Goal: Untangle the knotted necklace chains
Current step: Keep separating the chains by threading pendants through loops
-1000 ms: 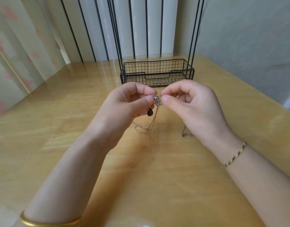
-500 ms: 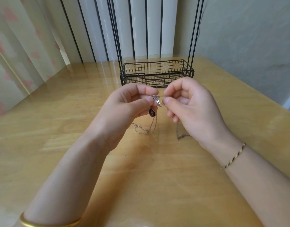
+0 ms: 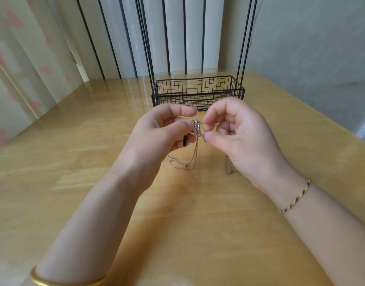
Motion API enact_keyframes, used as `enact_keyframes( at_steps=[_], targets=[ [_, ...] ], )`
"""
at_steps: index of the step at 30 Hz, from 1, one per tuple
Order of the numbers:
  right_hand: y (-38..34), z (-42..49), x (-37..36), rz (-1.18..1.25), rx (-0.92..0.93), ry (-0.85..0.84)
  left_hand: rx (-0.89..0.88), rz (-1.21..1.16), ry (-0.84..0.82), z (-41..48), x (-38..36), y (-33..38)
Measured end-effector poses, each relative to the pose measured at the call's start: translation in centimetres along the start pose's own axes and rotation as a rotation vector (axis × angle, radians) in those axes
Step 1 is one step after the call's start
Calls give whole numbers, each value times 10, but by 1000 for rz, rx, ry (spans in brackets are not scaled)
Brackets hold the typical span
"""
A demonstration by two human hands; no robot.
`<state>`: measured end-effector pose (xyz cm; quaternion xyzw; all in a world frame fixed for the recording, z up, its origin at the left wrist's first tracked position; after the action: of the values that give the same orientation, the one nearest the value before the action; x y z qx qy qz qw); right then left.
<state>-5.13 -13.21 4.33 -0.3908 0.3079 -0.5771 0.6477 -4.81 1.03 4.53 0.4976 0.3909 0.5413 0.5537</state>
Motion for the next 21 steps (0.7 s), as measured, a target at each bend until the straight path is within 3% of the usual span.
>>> enact_keyframes(
  at_steps=[12, 21],
  targets=[
    [-2, -3, -4, 33, 0, -24, 84, -220, -18, 0, -2, -2],
    [-1, -4, -2, 75, 2, 34, 18, -83, 19, 0, -2, -2]
  ],
)
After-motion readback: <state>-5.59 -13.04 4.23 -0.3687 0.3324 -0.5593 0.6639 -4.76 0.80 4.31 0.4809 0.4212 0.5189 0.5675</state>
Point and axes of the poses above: each hand's wrist, its own z-axis towards the middle knuckle, its own x-axis out of the back of the hand, y = z × x, the point moved 3 cm from there along z, towards the middle knuckle, and after that the axes turned 9 degrees about z, right-handed, at the moved point
